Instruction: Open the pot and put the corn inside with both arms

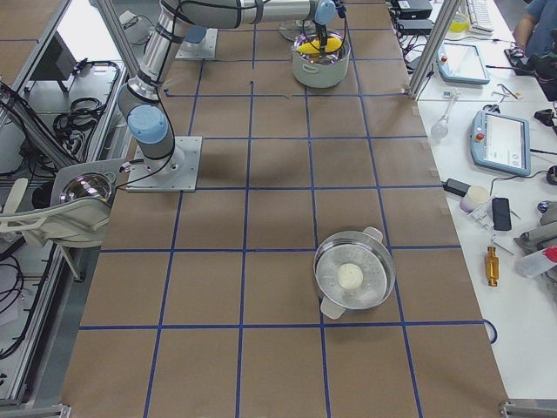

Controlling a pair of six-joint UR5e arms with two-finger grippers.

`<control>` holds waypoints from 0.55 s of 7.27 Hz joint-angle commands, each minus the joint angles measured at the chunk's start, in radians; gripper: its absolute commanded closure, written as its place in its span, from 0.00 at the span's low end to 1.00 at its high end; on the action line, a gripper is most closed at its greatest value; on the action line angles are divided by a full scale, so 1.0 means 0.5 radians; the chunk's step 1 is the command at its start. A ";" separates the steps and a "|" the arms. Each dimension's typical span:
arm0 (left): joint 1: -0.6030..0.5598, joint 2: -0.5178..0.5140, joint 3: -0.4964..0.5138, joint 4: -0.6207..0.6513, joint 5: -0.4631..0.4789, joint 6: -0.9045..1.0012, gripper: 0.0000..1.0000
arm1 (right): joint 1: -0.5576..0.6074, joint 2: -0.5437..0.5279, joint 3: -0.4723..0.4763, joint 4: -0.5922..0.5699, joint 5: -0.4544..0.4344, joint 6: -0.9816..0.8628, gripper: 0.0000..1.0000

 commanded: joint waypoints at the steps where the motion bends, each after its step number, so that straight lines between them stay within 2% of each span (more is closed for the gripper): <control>1: -0.026 0.024 0.008 -0.015 -0.005 -0.044 0.03 | -0.002 -0.008 0.003 -0.017 0.000 -0.010 0.00; 4: -0.087 0.073 0.042 -0.103 -0.011 -0.163 0.03 | -0.054 -0.137 0.030 0.001 -0.009 -0.026 0.00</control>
